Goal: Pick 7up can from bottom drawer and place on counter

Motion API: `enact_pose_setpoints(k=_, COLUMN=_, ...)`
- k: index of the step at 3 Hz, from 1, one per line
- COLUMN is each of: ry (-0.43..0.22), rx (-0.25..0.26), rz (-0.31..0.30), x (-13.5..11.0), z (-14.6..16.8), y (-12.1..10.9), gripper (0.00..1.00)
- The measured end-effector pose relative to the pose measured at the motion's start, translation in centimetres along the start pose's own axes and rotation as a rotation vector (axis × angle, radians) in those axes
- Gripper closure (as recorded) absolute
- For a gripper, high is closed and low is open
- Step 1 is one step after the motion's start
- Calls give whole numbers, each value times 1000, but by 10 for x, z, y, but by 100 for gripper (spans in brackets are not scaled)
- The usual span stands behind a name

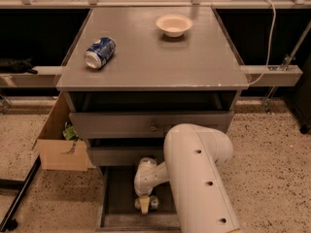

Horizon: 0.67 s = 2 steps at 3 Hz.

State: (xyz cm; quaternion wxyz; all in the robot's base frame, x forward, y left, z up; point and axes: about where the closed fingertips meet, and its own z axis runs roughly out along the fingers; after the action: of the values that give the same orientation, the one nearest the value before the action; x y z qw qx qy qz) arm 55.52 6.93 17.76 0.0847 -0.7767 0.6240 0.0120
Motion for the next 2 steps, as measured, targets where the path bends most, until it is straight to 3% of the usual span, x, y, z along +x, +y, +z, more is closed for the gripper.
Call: enact_pose_setpoints(k=2, ry=22, rx=-17, rz=-31, x=6, z=6, y=6, gripper=0)
